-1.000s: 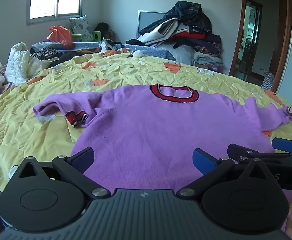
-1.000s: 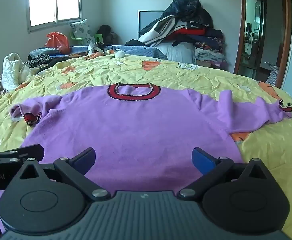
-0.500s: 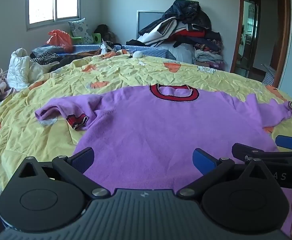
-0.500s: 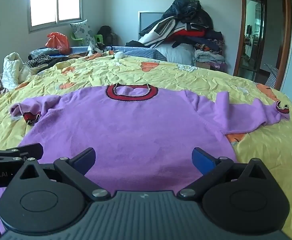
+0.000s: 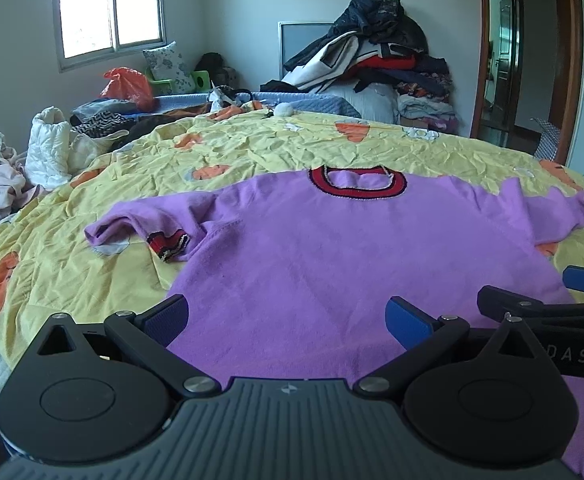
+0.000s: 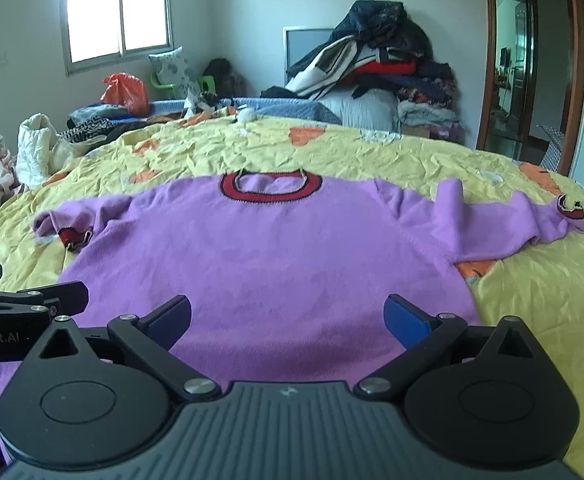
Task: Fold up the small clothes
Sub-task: 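Move both grippers over the purple sweater toward its sleeves, then grasp the red-striped cuff of the sleeve nearest the right gripper, then lift the sleeve with the right gripper, fold it across the body, release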
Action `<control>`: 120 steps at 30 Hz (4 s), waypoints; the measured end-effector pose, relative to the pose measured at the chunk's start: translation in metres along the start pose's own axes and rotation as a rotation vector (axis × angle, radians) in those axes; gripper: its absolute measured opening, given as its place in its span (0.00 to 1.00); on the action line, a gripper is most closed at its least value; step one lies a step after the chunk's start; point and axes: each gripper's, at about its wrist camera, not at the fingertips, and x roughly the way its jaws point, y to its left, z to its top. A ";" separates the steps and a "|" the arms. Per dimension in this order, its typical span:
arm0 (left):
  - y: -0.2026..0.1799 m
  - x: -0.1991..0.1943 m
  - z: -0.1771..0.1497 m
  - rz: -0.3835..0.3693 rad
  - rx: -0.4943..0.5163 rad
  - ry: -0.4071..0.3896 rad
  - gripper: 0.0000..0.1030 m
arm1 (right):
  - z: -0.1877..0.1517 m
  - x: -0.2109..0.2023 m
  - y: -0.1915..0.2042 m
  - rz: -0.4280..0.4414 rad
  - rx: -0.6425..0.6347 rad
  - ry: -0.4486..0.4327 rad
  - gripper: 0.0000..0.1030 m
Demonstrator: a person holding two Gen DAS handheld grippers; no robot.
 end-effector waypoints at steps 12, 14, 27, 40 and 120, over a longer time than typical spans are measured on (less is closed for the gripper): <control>0.000 0.003 -0.002 0.001 0.011 -0.003 1.00 | -0.002 0.001 0.005 -0.016 -0.012 0.012 1.00; 0.001 0.003 -0.003 0.005 0.007 -0.005 1.00 | -0.002 0.002 0.005 -0.017 -0.015 0.015 1.00; -0.006 0.018 -0.006 0.024 0.034 0.042 1.00 | 0.000 0.009 -0.003 -0.019 -0.044 0.030 1.00; -0.023 0.050 0.006 0.038 0.052 0.156 1.00 | 0.009 0.023 -0.022 -0.046 -0.027 0.070 1.00; 0.019 0.160 0.063 -0.101 -0.099 0.239 1.00 | 0.058 0.168 -0.361 -0.346 -0.347 0.034 0.20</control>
